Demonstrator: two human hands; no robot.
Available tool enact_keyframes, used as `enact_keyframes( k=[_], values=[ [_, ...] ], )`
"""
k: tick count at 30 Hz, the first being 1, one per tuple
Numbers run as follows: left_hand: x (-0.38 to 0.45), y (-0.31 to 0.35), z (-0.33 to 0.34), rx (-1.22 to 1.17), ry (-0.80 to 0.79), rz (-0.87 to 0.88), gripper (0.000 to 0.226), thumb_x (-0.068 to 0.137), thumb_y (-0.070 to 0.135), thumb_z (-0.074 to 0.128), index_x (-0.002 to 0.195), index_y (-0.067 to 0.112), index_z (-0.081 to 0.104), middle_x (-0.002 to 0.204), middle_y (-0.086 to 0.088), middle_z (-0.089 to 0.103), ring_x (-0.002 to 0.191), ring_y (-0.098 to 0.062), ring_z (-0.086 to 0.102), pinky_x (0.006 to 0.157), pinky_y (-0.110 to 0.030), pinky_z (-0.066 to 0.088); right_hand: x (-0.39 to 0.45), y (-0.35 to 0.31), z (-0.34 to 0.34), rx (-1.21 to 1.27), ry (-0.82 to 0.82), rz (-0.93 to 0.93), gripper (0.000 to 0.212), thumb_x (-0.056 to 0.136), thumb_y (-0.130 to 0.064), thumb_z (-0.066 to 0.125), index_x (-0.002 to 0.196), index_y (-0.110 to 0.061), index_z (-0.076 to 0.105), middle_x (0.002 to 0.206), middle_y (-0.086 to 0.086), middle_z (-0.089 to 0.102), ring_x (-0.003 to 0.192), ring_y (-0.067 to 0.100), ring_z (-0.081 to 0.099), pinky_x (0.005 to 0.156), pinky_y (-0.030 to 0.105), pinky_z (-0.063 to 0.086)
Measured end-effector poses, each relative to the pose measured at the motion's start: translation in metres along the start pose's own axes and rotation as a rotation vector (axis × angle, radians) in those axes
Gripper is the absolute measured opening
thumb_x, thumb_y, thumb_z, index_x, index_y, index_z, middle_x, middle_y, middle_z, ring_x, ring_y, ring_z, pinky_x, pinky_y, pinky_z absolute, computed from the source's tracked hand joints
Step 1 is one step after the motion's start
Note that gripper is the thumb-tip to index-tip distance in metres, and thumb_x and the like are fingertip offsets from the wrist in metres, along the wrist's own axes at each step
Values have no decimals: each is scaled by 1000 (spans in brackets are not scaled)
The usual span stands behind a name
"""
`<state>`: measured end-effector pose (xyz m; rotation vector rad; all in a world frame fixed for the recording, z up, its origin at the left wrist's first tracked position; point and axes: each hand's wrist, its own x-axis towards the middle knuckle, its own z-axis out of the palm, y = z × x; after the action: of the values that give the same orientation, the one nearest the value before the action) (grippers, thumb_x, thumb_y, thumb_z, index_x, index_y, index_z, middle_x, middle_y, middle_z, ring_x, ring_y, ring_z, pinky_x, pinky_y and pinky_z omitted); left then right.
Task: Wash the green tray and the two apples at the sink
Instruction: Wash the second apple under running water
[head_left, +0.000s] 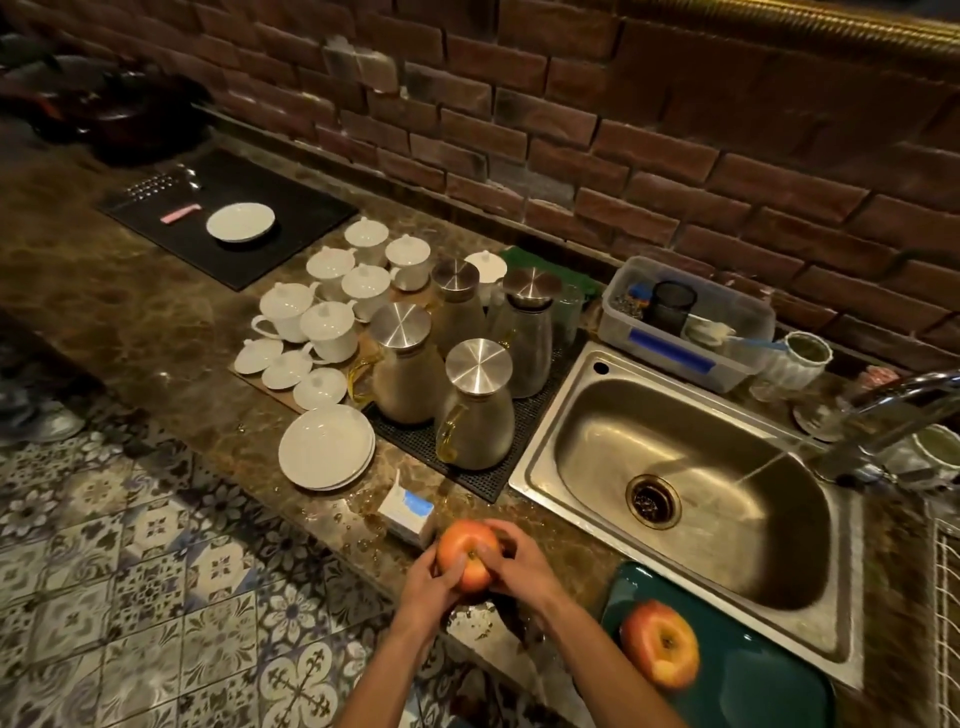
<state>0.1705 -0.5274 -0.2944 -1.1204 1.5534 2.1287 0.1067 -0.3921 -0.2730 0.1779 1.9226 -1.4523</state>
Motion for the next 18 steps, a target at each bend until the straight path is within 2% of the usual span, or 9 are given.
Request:
enact_keyframes(
  k=[3,7,10,13,15,18],
  values=[
    [-1,3,8,-10,-20,17,47,91,6,68,136,1,55,126,-24,63,112,-37,66,87,-39,60,-6,-2,-11,42,2,13,36,91,-26,69,126,-31,57,128,2,54,116,24,57,86,40,62],
    [-1,20,41,41,-137,68,34,89,13,72,122,14,65,119,-15,70,104,-29,72,77,-33,62,-19,-8,-49,148,66,-26,28,89,-29,72,113,-37,60,121,-1,57,107,18,60,75,30,63],
    [0,40,80,127,-206,109,24,88,17,73,112,18,70,110,-10,73,94,-22,75,70,-32,61,-32,-16,-89,196,156,-83,32,84,-40,75,113,-40,62,119,-1,59,107,19,62,76,30,62],
    [1,61,129,214,-282,101,28,87,23,74,114,14,71,96,-4,75,80,-13,74,60,-28,57,-46,-21,-133,265,260,-160,37,73,-47,81,106,-41,67,117,4,61,106,23,63,76,30,60],
    [-2,72,165,233,-346,76,29,87,23,74,113,11,71,88,-2,74,77,-15,72,55,-26,56,-53,-19,-162,422,287,-188,40,69,-42,85,105,-36,69,119,9,60,107,28,64,73,33,60],
    [-9,85,216,291,-441,102,27,89,25,73,112,12,72,93,-6,73,84,-22,71,63,-31,59,-58,-14,-202,584,321,-233,41,76,-32,81,114,-31,68,127,7,58,112,30,64,73,34,60]
  ],
)
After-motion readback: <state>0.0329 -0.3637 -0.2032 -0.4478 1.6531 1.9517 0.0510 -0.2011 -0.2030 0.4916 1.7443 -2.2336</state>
